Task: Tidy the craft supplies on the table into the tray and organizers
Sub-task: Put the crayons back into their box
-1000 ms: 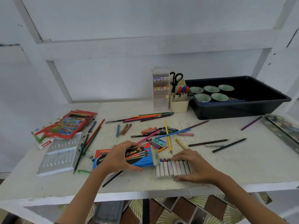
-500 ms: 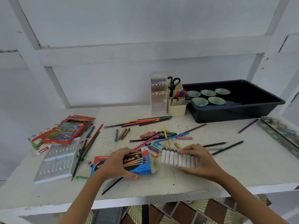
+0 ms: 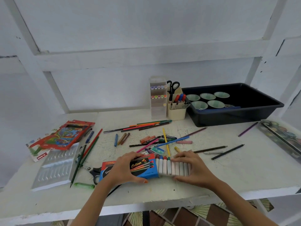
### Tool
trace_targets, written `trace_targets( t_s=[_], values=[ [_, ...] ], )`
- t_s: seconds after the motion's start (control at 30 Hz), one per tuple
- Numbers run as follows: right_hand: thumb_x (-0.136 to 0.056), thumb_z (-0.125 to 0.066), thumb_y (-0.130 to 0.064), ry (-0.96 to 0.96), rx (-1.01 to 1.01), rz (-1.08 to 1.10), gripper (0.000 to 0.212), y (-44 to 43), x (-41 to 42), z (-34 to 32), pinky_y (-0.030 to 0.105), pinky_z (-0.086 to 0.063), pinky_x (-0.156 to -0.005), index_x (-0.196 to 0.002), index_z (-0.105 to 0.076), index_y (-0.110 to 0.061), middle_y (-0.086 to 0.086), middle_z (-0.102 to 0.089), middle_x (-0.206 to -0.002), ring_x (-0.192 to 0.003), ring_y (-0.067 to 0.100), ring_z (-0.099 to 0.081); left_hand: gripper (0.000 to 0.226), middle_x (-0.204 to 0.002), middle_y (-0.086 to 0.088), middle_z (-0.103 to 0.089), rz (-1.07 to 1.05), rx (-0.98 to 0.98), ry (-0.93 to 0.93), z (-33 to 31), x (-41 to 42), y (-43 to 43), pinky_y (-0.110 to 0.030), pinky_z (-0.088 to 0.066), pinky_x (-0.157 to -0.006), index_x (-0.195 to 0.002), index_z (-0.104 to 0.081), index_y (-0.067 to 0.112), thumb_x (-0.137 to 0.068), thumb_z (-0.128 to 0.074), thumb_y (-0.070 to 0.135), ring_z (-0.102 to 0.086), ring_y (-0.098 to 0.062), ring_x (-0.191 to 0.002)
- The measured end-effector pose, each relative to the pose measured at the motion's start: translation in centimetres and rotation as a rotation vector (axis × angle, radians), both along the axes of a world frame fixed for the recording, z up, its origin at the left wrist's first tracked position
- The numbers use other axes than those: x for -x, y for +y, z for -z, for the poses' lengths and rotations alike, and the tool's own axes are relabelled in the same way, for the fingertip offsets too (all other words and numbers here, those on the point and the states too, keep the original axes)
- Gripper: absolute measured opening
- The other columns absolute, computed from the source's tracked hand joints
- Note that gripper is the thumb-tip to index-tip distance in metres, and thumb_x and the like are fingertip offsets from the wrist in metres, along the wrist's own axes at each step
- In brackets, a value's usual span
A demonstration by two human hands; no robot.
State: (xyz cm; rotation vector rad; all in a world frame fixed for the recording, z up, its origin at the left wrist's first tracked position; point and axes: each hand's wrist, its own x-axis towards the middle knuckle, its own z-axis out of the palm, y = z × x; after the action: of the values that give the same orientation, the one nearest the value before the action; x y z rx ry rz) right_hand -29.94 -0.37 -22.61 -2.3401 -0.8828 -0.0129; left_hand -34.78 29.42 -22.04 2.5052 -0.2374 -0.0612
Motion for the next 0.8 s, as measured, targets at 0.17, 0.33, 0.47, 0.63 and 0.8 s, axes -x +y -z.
trace_targets(
  t_s=[0.17, 0.33, 0.47, 0.63, 0.8],
  values=[
    [-0.068, -0.065, -0.06, 0.041, 0.078, -0.067, 0.059, 0.5, -0.6, -0.5, 0.023, -0.031, -0.099, -0.123, -0.051, -0.046, -0.025, -0.047, -0.123, -0.119, -0.005, -0.035, 0.098, -0.122, 0.022, -0.047, 0.072, -0.104, -0.004, -0.4, -0.6, -0.9, -0.026, -0.033, -0.102, -0.131, -0.04, 0.038, -0.047, -0.062, 0.083, -0.041, 0.006, -0.11],
    [-0.066, -0.075, -0.055, 0.1, 0.053, -0.067, 0.065, 2.2, -0.3, -0.7, 0.022, -0.029, -0.104, -0.12, -0.04, -0.048, -0.04, -0.035, -0.114, -0.113, -0.013, -0.034, 0.101, -0.134, 0.019, -0.04, 0.089, -0.128, 0.01, -0.4, -0.9, -2.7, -0.024, -0.021, -0.106, -0.136, -0.035, 0.037, -0.049, -0.057, 0.083, -0.031, 0.004, -0.12],
    [-0.066, -0.073, -0.06, 0.115, 0.065, -0.019, 0.071, 1.9, -0.1, -0.9, 0.023, -0.024, -0.105, -0.126, -0.036, -0.047, -0.031, -0.034, -0.124, -0.12, -0.008, -0.029, 0.102, -0.136, 0.018, -0.039, 0.089, -0.13, -0.001, 0.1, -0.9, -2.6, -0.029, -0.024, -0.109, -0.136, -0.035, 0.039, -0.048, -0.051, 0.089, -0.031, 0.003, -0.122],
    [-0.092, -0.056, -0.019, 0.106, -0.422, 0.599, 0.014, -0.5, 0.6, 0.3, 0.019, -0.043, -0.078, -0.104, -0.059, -0.024, -0.001, -0.058, -0.106, -0.096, 0.012, -0.054, 0.102, -0.129, 0.022, -0.039, 0.053, -0.085, -0.021, 0.4, -0.7, -2.7, -0.031, -0.028, -0.108, -0.134, -0.039, 0.038, -0.047, -0.054, 0.09, -0.035, 0.003, -0.118],
    [-0.091, -0.055, -0.006, 0.168, -0.417, 0.677, 0.018, 0.1, 1.1, 0.6, 0.006, -0.038, -0.065, -0.106, -0.067, -0.005, 0.004, -0.065, -0.092, -0.078, 0.004, -0.053, 0.102, -0.13, 0.02, -0.04, 0.016, -0.093, -0.005, 0.3, -1.0, -3.1, -0.031, -0.029, -0.108, -0.135, -0.039, 0.037, -0.048, -0.057, 0.088, -0.035, 0.001, -0.118]
  ],
)
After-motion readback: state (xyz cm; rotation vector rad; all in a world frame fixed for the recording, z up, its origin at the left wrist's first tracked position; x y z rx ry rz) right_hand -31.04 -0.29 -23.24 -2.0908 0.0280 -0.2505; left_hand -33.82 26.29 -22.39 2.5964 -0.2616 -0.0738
